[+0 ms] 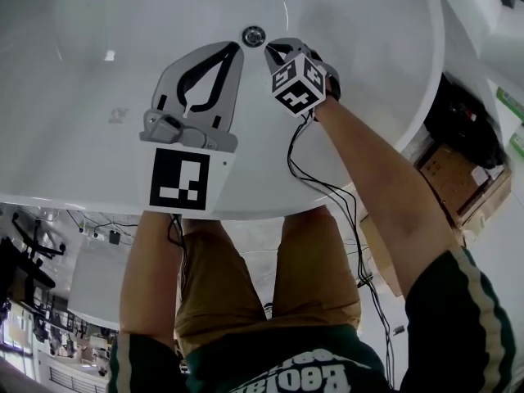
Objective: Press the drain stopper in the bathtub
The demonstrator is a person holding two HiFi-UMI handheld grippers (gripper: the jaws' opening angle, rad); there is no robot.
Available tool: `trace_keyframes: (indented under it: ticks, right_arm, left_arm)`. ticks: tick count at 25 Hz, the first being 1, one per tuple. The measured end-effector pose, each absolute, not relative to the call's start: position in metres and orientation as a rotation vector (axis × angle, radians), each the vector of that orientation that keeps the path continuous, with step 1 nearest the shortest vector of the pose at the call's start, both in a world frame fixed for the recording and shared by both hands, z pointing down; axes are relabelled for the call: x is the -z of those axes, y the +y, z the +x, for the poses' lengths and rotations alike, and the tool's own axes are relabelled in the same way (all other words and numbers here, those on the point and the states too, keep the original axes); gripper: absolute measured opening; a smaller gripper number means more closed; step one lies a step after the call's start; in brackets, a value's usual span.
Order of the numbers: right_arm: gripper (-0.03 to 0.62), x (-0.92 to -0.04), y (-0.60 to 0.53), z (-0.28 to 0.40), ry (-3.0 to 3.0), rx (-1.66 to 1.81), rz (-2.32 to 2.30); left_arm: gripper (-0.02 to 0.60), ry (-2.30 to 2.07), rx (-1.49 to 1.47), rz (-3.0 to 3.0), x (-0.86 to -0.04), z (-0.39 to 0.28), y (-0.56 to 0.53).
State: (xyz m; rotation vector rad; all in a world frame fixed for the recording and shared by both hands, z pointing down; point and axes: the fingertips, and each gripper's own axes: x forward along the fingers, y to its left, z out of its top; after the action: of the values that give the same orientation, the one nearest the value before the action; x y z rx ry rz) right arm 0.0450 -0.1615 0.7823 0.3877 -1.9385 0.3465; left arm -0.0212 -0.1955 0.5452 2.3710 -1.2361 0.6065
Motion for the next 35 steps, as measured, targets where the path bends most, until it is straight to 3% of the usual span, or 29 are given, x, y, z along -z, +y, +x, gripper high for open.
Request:
trace_keyframes:
  ticks: [18, 35]
  right_arm:
    - [0.014, -0.653, -0.152, 0.039, -2.043, -0.346, 0.426]
    - [0.015, -0.473, -0.147, 0.057, -2.193, -0.413, 0.647]
  left_arm:
    - [0.005, -1.135, -0.65, 2.444, -0.469, -0.006, -0.184]
    - [0.005, -1.147, -0.641, 2.478, -0.355, 0.009, -0.156]
